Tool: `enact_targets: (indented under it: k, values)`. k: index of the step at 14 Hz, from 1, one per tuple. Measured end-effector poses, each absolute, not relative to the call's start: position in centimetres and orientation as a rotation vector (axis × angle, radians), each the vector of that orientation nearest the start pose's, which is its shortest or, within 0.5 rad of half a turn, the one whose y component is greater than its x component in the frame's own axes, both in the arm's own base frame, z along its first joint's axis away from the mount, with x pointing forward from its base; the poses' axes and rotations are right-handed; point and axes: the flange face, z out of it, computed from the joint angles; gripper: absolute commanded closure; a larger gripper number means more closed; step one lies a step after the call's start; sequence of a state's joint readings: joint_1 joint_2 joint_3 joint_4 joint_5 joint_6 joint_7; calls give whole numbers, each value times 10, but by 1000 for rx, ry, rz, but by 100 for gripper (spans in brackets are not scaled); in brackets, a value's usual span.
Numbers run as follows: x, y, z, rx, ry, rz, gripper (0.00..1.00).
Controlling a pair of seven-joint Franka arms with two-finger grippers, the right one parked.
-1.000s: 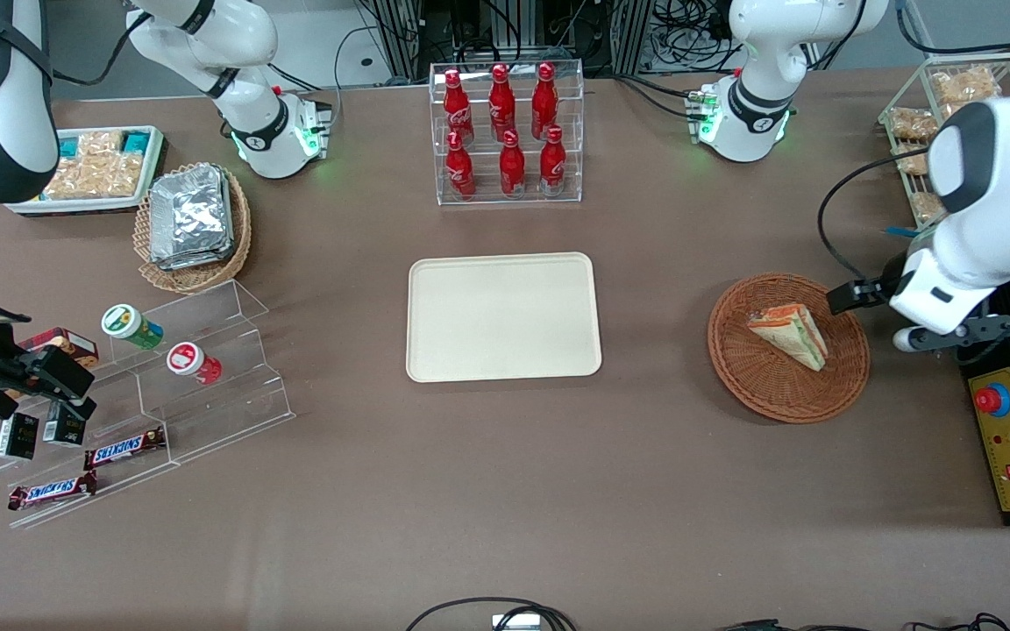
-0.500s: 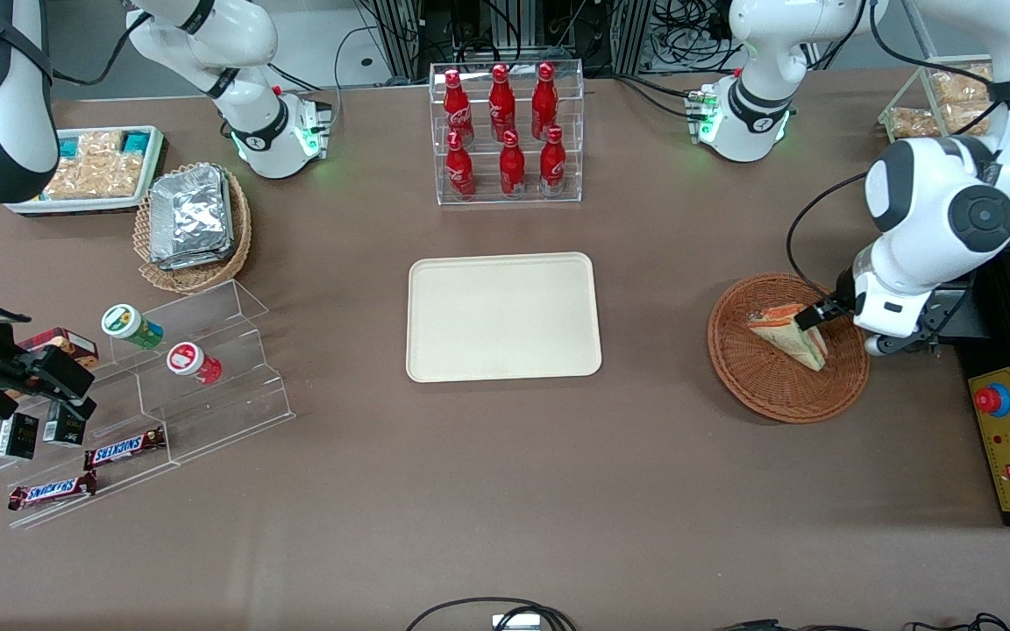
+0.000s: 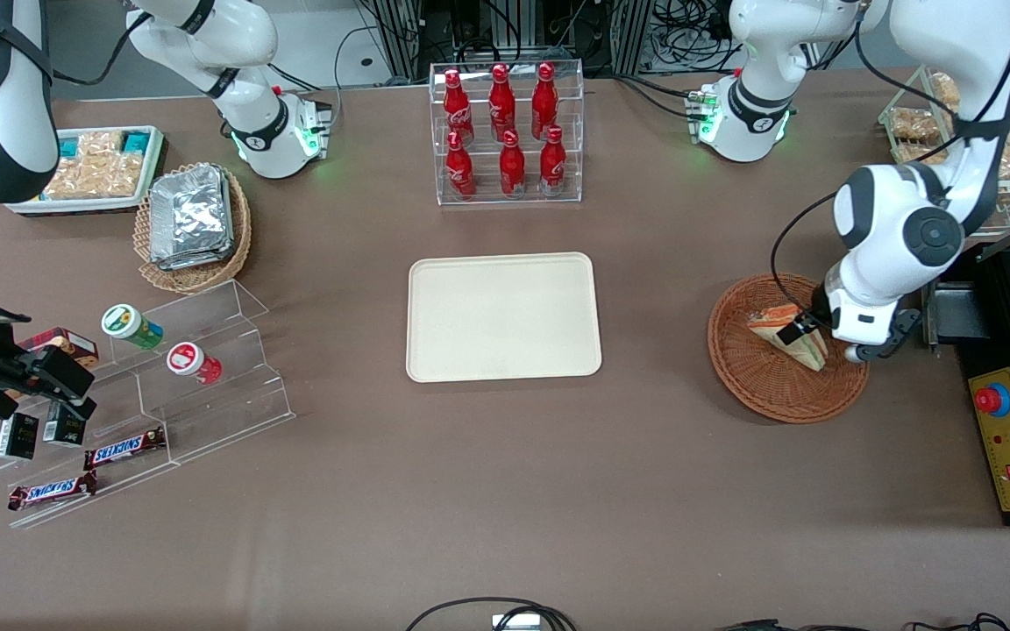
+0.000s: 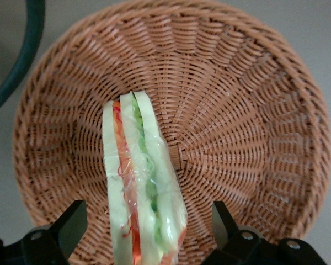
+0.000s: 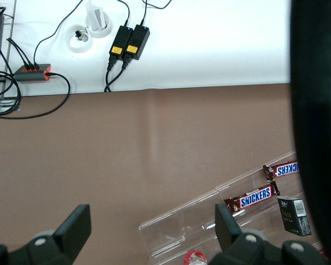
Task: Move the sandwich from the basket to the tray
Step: 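Lower the left gripper and close it on the wrapped sandwich, then lift the sandwich and carry it with the left gripper over the tray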
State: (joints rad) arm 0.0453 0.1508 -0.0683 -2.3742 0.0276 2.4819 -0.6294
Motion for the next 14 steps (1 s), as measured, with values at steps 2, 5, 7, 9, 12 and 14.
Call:
enact_targets:
  k: [2, 5, 7, 9, 12, 14]
  values:
    - [494, -12, 237, -2992, -915, 43, 0]
    - [487, -11, 221, -2995, -925, 29, 81]
    - [488, -11, 221, -2994, -933, 22, 100]
    - [488, -11, 223, -2992, -943, 16, 100]
    - [493, -10, 238, -2983, -962, 14, 100]
    - [503, -11, 274, -2972, -955, 44, 100]
